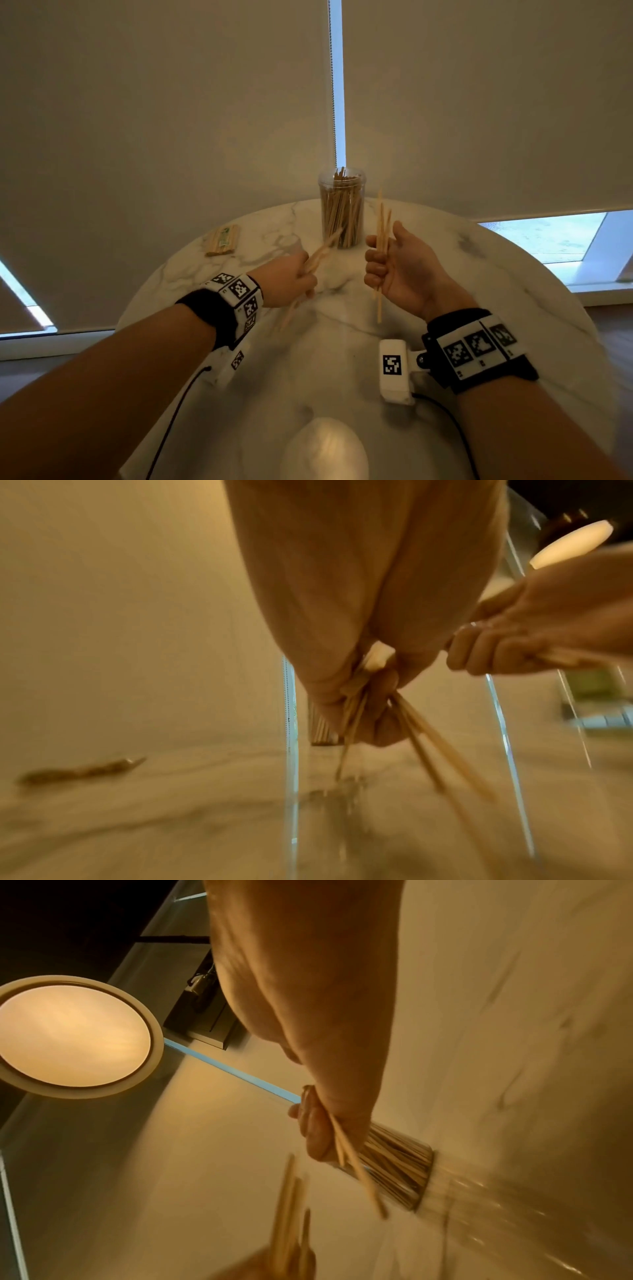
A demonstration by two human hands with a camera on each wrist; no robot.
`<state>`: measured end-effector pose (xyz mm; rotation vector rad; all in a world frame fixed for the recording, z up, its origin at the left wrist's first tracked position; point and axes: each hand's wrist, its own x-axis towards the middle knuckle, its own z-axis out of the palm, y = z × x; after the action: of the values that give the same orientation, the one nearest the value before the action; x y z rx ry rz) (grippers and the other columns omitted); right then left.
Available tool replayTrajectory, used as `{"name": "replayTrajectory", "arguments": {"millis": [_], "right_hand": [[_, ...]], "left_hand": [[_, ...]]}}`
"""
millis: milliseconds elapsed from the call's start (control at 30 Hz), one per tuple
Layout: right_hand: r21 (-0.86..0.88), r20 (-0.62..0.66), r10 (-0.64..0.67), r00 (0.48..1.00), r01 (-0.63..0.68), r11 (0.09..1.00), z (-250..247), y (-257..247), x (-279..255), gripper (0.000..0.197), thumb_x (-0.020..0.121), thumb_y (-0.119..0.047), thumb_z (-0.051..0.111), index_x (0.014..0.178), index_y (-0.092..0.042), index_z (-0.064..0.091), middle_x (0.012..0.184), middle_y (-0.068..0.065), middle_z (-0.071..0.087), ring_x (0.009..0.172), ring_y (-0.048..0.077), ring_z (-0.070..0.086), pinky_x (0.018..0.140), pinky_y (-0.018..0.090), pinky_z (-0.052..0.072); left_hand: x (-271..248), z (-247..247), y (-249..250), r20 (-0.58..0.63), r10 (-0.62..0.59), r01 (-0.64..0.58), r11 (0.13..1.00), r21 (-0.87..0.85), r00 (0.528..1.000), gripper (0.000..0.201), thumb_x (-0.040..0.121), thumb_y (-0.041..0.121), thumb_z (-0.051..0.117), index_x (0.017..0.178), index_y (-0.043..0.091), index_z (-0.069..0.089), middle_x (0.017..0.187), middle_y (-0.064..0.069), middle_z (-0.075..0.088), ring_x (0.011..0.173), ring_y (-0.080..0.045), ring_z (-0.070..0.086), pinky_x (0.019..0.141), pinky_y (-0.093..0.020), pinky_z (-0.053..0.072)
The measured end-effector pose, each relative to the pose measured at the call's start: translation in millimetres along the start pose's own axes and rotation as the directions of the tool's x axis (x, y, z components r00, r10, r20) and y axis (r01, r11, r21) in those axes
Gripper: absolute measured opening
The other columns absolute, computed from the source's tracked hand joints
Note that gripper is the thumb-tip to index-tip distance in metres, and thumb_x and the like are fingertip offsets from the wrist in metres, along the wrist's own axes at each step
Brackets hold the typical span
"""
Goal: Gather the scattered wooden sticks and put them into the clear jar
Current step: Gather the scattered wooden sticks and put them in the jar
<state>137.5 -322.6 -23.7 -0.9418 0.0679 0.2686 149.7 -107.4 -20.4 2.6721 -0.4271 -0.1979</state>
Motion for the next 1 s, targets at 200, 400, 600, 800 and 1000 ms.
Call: {"name": "replayTrajectory", "arguments": {"millis": [200,400,600,800,1000], "right_hand": [[-0.108,0.021,-0.083,0.996,0.084,0.991,7.2,2.5,-4.9,0.026,0.101,-0.016,0.038,0.092,-0.005,0.059,0.067,0.002,0.042,0.056,0.012,0.035,0.056,0.026,0.030],[-0.230,0.095,-0.166,0.982,0.184,0.956,14.9,6.4,-7.5,0.027,0.107,-0.022,0.031,0.094,-0.009,0.050,0.065,0.002,0.042,0.053,0.013,0.037,0.052,0.027,0.037],[-0.314,0.053,-0.178,0.983,0.185,0.931,18.8,5.9,-10.0,0.031,0.108,-0.028,0.032,0.090,-0.011,0.050,0.058,-0.002,0.037,0.047,0.010,0.027,0.044,0.024,0.027],[-0.466,0.066,-0.137,0.988,0.152,0.872,16.4,10.5,-5.7,0.034,0.108,-0.029,0.033,0.091,-0.007,0.054,0.064,0.003,0.041,0.051,0.013,0.035,0.050,0.027,0.036],[-0.730,0.070,-0.123,0.990,0.135,0.670,10.3,13.9,-5.1,0.041,0.108,-0.026,0.034,0.082,-0.009,0.060,0.061,0.000,0.054,0.052,0.011,0.048,0.056,0.029,0.050]], "left_hand": [[22.0,0.0,42.4,-0.207,-0.107,-0.072,0.709,-0.701,0.972,0.019,0.099,0.018,0.038,0.098,0.016,0.056,0.072,0.001,0.055,0.065,-0.012,0.050,0.054,-0.027,0.045],[43.2,10.6,64.7,-0.230,-0.115,-0.123,0.577,-0.808,0.966,0.037,0.100,0.053,0.042,0.099,0.018,0.056,0.074,-0.003,0.046,0.049,-0.008,0.037,0.040,-0.022,0.030],[52.9,22.9,67.0,-0.273,-0.001,-0.223,0.574,-0.788,0.962,0.070,0.088,0.078,0.033,0.089,0.012,0.059,0.068,-0.006,0.045,0.049,-0.010,0.036,0.043,-0.024,0.032],[60.9,30.4,61.5,-0.228,0.018,-0.199,0.558,-0.806,0.974,0.036,0.102,0.042,0.049,0.082,0.014,0.059,0.059,0.000,0.054,0.052,-0.017,0.050,0.059,-0.035,0.046],[59.0,37.2,51.6,-0.105,-0.011,-0.074,0.633,-0.771,0.994,0.043,0.105,0.039,0.041,0.082,0.007,0.059,0.058,-0.006,0.054,0.050,-0.018,0.051,0.050,-0.028,0.042]]}}
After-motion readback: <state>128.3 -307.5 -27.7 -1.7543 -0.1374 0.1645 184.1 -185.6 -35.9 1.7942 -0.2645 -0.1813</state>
